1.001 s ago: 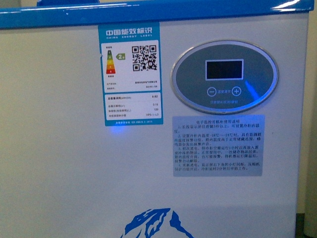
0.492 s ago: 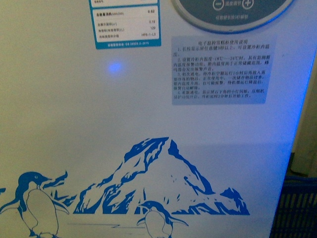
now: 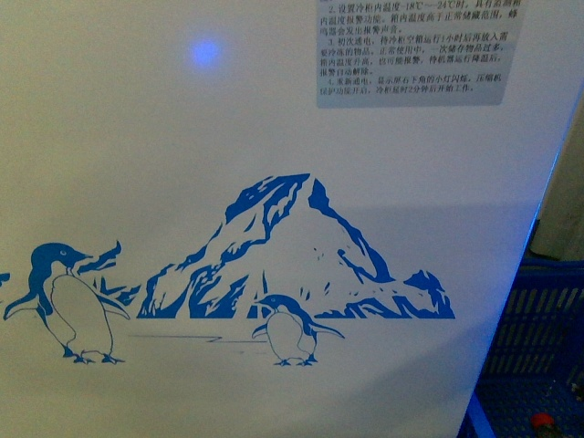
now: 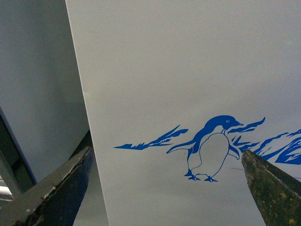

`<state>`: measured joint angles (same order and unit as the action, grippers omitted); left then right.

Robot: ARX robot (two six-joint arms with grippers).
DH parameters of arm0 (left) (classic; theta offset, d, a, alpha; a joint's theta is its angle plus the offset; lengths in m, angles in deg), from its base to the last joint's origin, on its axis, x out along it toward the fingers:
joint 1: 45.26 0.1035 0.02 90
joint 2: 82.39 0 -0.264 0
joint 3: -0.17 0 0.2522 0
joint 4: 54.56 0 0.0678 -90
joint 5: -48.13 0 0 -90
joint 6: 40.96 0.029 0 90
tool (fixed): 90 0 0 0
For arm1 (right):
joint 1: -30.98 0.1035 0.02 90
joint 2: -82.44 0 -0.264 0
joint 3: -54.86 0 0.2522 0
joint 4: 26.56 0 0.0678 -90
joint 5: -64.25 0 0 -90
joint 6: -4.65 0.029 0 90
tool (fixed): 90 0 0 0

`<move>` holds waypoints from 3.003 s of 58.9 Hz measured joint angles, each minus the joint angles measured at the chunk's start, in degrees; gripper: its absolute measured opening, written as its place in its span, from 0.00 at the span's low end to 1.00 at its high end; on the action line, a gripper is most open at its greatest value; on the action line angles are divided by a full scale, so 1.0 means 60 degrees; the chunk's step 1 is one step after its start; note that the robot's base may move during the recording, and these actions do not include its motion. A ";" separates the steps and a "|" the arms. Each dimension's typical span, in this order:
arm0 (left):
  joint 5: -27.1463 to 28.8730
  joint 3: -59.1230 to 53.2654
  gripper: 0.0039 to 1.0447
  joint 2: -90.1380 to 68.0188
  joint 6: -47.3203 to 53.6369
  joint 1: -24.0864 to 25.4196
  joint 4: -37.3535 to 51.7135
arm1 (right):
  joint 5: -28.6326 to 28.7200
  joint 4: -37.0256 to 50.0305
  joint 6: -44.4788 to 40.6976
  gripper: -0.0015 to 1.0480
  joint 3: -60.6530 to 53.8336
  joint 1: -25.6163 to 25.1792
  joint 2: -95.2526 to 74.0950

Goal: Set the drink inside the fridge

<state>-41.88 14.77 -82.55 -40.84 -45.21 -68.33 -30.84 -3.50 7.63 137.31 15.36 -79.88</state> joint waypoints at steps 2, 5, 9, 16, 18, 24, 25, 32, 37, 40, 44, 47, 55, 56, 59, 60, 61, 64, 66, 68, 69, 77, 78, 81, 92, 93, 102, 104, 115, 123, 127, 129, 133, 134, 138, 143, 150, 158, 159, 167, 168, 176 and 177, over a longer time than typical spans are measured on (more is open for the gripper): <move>0.0004 0.0000 0.92 0.0000 0.0000 0.0000 0.0000 | 0.0022 -0.0120 -0.0018 0.93 0.0251 -0.0011 -0.0219; 0.0004 0.0000 0.92 0.0000 -0.0004 0.0000 0.0000 | 0.0029 -0.0273 -0.0018 0.93 0.0514 -0.0025 -0.0455; 0.0004 0.0000 0.92 0.0000 0.0000 0.0000 0.0000 | 0.0033 -0.0554 0.0051 0.93 0.0878 -0.0025 -0.0780; 0.0004 0.0000 0.92 0.0000 -0.0004 0.0000 0.0000 | 0.0040 -0.0871 0.0120 0.93 0.1461 0.0058 -0.1344; 0.0000 0.0000 0.92 0.0000 0.0000 0.0000 0.0000 | 0.0047 -0.0914 0.0135 0.93 0.1577 0.0087 -0.1461; 0.0004 0.0000 0.92 0.0000 0.0000 0.0000 0.0000 | 0.0109 -0.1133 0.0193 0.93 0.1949 0.0197 -0.1796; 0.0004 0.0000 0.92 0.0000 0.0000 0.0000 0.0000 | 0.0120 -0.1151 0.0200 0.93 0.1974 0.0204 -0.1810; 0.0004 0.0000 0.92 0.0000 0.0000 0.0000 0.0000 | 0.0120 -0.1355 0.0229 0.93 0.2302 0.0237 -0.1927; 0.0004 0.0000 0.92 0.0000 0.0000 0.0000 0.0000 | 0.0102 -0.1439 0.0240 0.93 0.2426 0.0251 -0.1963; 0.0000 0.0000 0.92 0.0000 0.0000 0.0000 0.0000 | 0.0080 -0.1443 0.0240 0.93 0.2437 0.0259 -0.1978; 0.0004 0.0000 0.92 0.0000 0.0000 0.0000 0.0000 | 0.0138 -0.1494 0.0270 0.85 0.2452 0.0251 -0.1978; 0.0000 0.0000 0.92 0.0000 0.0000 0.0000 0.0000 | 0.0208 -0.1534 0.0270 0.78 0.2437 0.0255 -0.1949; 0.0004 0.0000 0.92 0.0000 0.0000 0.0000 0.0000 | 0.0226 -0.1530 0.0324 0.56 0.2124 0.0153 -0.1676; 0.0004 0.0000 0.92 0.0000 0.0000 0.0000 0.0000 | 0.0211 -0.1523 0.0335 0.53 0.2022 0.0120 -0.1592; 0.0004 0.0000 0.92 0.0000 0.0000 0.0000 0.0000 | 0.0164 -0.1512 0.0368 0.47 0.1712 0.0033 -0.1348; 0.0000 0.0000 0.92 0.0000 0.0000 0.0000 0.0000 | 0.0160 -0.1515 0.0390 0.45 0.1559 0.0000 -0.1217; 0.0004 0.0000 0.92 0.0000 0.0000 0.0000 0.0000 | 0.0138 -0.1515 0.0390 0.44 0.1479 -0.0015 -0.1151; 0.0004 0.0000 0.92 0.0000 0.0000 0.0000 0.0000 | 0.0160 -0.1515 0.0433 0.40 0.1038 -0.0084 -0.0729; 0.0004 0.0000 0.92 0.0000 0.0000 0.0000 0.0000 | 0.0193 -0.1526 0.0441 0.39 0.0856 -0.0098 -0.0528; 0.0000 0.0000 0.92 0.0000 0.0000 0.0000 0.0000 | 0.0229 -0.1530 0.0444 0.39 0.0579 -0.0102 -0.0160; 0.0004 0.0000 0.92 0.0000 0.0000 0.0000 0.0000 | 0.0270 -0.1530 0.0441 0.38 0.0390 -0.0102 0.0120; 0.0004 0.0000 0.92 0.0000 0.0000 0.0000 0.0000 | 0.0820 -0.1676 0.0568 0.38 -0.0812 0.0040 0.2911; 0.0000 0.0000 0.92 0.0000 0.0000 0.0000 0.0000 | 0.0885 -0.1723 0.0576 0.38 -0.0954 0.0076 0.3395; 0.0000 0.0000 0.92 0.0000 0.0000 0.0000 0.0000 | 0.1067 -0.1920 0.0605 0.38 -0.1348 0.0186 0.4896; 0.0004 0.0000 0.92 0.0000 0.0000 0.0000 0.0000 | 0.1111 -0.2692 0.0750 0.38 -0.2353 0.0430 0.8961; 0.0004 0.0000 0.92 0.0000 0.0000 0.0000 0.0000 | 0.1115 -0.2794 0.0783 0.38 -0.2466 0.0444 0.9395; 0.0004 0.0000 0.92 0.0000 0.0000 0.0000 0.0000 | 0.1093 -0.3340 0.0787 0.38 -0.3468 0.0637 1.2837; 0.0000 0.0000 0.92 0.0000 0.0000 0.0000 0.0000 | 0.1071 -0.3475 0.0787 0.38 -0.3727 0.0732 1.3723; 0.0004 0.0000 0.92 0.0000 0.0000 0.0000 0.0000 | 0.0328 -0.4215 0.0790 0.38 -0.5064 0.1552 1.7872; 0.0004 0.0000 0.92 0.0000 0.0000 0.0000 0.0000 | -0.0634 -0.4761 0.0758 0.38 -0.5825 0.2266 1.9835; 0.0004 0.0000 0.92 0.0000 0.0000 0.0000 0.0000 | -0.1118 -0.5089 0.0765 0.38 -0.6145 0.2634 2.0684; 0.0004 0.0000 0.92 0.0000 -0.0004 0.0000 0.0000 | -0.1344 -0.5351 0.0860 0.38 -0.6302 0.2816 2.1168; 0.0004 0.0000 0.92 0.0000 0.0000 0.0000 0.0000 | -0.2033 -0.6156 0.1322 0.38 -0.6601 0.3355 2.2356; 0.0004 0.0000 0.92 0.0000 0.0000 0.0000 0.0000 | -0.2142 -0.6211 0.1351 0.38 -0.6648 0.3442 2.2502; 0.0000 0.0000 0.92 0.0000 0.0000 0.0000 0.0000 | -0.2998 -0.6528 0.1545 0.38 -0.6987 0.4222 2.3427; 0.0000 0.0000 0.92 0.0000 0.0000 0.0000 0.0000 | -0.3705 -0.6226 0.1541 0.38 -0.7318 0.4863 2.3926; 0.0000 0.0000 0.92 0.0000 0.0000 0.0000 0.0000 | -0.3901 -0.5730 0.1508 0.38 -0.7723 0.5136 2.4196; -0.0004 0.0000 0.92 0.0000 0.0000 0.0000 0.0000 | -0.4353 -0.5697 0.1475 0.38 -0.8426 0.4852 2.4338; 0.0004 0.0000 0.92 0.0000 0.0000 0.0000 0.0000 | -0.4466 -0.5657 0.1446 0.38 -0.8488 0.4849 2.4363; 0.0004 0.0000 0.92 0.0000 0.0000 0.0000 0.0000 | -0.4586 -0.5566 0.1319 0.38 -0.8575 0.4838 2.4396; 0.0004 0.0000 0.92 0.0000 0.0000 0.0000 0.0000 | -0.4575 -0.5566 0.1319 0.38 -0.8575 0.4841 2.4400; 0.0004 0.0000 0.92 0.0000 0.0000 0.0000 0.0000 | -0.4561 -0.5566 0.1315 0.38 -0.8575 0.4841 2.4403; 0.0000 0.0000 0.92 0.0000 0.0000 0.0000 0.0000 | -0.4561 -0.5566 0.1315 0.38 -0.8575 0.4841 2.4411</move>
<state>-41.88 14.77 -82.55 -40.84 -45.21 -68.33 -58.20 -36.90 15.52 85.86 44.41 66.59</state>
